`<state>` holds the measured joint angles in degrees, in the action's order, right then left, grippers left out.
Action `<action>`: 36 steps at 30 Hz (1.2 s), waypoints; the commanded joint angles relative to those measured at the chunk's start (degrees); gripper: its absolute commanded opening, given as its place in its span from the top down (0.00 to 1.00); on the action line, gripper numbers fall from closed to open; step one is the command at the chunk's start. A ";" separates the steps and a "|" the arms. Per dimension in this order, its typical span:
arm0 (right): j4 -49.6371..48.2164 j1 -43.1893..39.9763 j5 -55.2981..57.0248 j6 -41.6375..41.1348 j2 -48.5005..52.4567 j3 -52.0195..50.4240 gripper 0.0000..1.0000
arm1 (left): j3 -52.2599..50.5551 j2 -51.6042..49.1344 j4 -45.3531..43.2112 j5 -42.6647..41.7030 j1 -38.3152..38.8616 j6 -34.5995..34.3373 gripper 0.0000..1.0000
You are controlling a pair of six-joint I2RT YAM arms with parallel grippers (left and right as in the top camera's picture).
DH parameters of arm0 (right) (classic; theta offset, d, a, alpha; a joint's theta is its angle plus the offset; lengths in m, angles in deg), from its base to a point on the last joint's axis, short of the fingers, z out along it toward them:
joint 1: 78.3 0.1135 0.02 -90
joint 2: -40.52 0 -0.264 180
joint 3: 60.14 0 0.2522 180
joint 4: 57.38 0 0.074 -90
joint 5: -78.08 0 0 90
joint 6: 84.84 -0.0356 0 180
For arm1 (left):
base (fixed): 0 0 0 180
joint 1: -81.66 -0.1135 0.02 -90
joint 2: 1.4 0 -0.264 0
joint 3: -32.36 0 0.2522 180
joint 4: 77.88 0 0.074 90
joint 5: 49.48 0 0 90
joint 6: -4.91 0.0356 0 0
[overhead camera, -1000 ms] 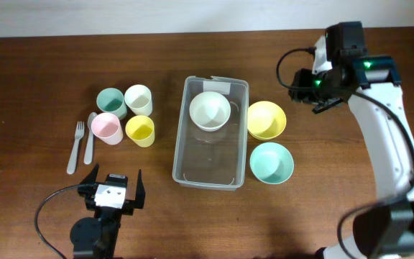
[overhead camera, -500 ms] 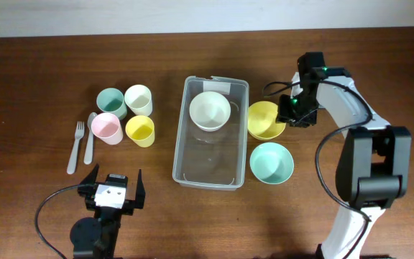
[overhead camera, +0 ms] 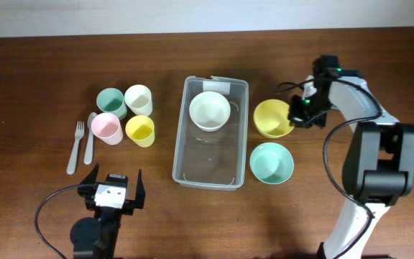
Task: Pack container
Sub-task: 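Move the right gripper to the yellow bowl and grasp its rim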
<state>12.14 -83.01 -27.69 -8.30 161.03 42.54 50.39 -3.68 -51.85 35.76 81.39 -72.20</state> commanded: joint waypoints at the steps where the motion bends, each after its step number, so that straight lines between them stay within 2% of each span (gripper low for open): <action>1: 0.52 -2.95 -1.25 -0.24 -4.44 -0.22 0.96 | -0.48 0.37 -0.24 -0.85 0.11 0.48 0.00; 6: -0.28 -3.34 -12.37 -0.28 -16.61 0.85 0.96 | -0.48 0.37 -0.26 -0.85 0.11 0.50 0.00; 11: -0.37 3.58 -13.38 -0.55 -27.30 4.15 0.96 | -0.48 0.37 -0.24 -0.85 0.11 0.50 0.00; 15: -0.22 10.43 -9.55 -2.08 -29.42 6.91 0.96 | -0.48 0.37 -0.24 -0.85 0.11 0.50 0.00; 20: -1.31 18.29 -7.26 -3.54 -27.26 7.15 0.96 | -0.48 0.37 -0.24 -0.85 0.11 0.48 0.00; 22: -1.11 19.93 -2.16 -3.72 -26.47 7.15 0.96 | -0.48 0.37 -0.24 -0.85 0.11 0.50 0.00; 25: -0.42 18.03 6.97 -5.49 -26.47 7.15 0.96 | -0.48 0.37 -0.24 -0.85 0.11 0.48 0.00; 26: 0.24 15.96 7.50 -5.46 -26.45 7.13 0.90 | -0.48 0.37 -0.24 -0.85 0.11 0.50 0.00; 29: 3.54 10.32 7.48 -5.27 -25.09 7.04 0.76 | -0.48 0.37 -0.24 -0.85 0.11 0.48 0.00; 33: 8.44 2.14 6.91 -1.99 -19.85 5.44 0.71 | -0.48 0.37 -0.24 -0.85 0.11 0.50 0.00; 36: 9.51 -1.07 2.34 1.73 -13.49 3.45 0.67 | -0.48 0.37 -0.24 -0.85 0.11 0.50 0.00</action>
<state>20.91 -82.18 -22.51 -10.59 141.57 48.29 50.39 -3.68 -51.85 35.76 81.39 -72.20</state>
